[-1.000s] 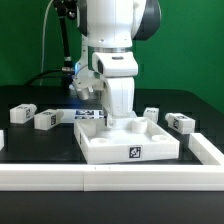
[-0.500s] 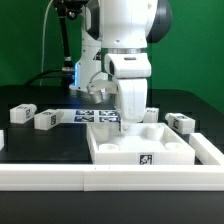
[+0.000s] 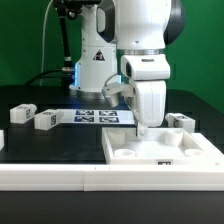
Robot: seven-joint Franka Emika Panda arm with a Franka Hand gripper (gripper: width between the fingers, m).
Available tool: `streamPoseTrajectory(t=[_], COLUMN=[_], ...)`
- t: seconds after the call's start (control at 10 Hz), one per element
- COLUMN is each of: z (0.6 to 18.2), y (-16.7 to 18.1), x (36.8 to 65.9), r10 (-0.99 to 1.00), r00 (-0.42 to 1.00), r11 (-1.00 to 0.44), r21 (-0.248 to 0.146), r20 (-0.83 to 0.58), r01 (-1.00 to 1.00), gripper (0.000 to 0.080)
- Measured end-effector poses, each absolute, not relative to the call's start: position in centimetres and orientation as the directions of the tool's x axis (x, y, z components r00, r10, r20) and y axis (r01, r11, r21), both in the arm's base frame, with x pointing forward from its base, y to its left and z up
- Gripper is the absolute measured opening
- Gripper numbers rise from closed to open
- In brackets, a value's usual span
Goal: Assemble one leg
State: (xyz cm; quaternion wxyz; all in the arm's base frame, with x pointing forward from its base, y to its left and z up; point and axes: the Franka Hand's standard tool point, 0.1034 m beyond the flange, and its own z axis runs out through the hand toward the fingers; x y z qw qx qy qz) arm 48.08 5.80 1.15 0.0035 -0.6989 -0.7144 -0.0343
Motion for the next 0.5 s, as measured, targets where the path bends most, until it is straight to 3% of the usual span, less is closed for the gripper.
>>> streamPoseTrajectory(t=[0.2,0.4,0.5], z=[1.14,1.16,1.16], y=[5.86,5.84,5.81], x=[48.98,48.99,48.95], r10=[0.999,0.999,0.999], r00=[-0.003,-0.001,0.000], r11=[0.000,0.001,0.000], r21=[0.047,0.006,0.008], r20=[0.054,0.046,0.046], r01=[0.999,1.000,1.000], gripper=[0.0058,0.0058,0.0058])
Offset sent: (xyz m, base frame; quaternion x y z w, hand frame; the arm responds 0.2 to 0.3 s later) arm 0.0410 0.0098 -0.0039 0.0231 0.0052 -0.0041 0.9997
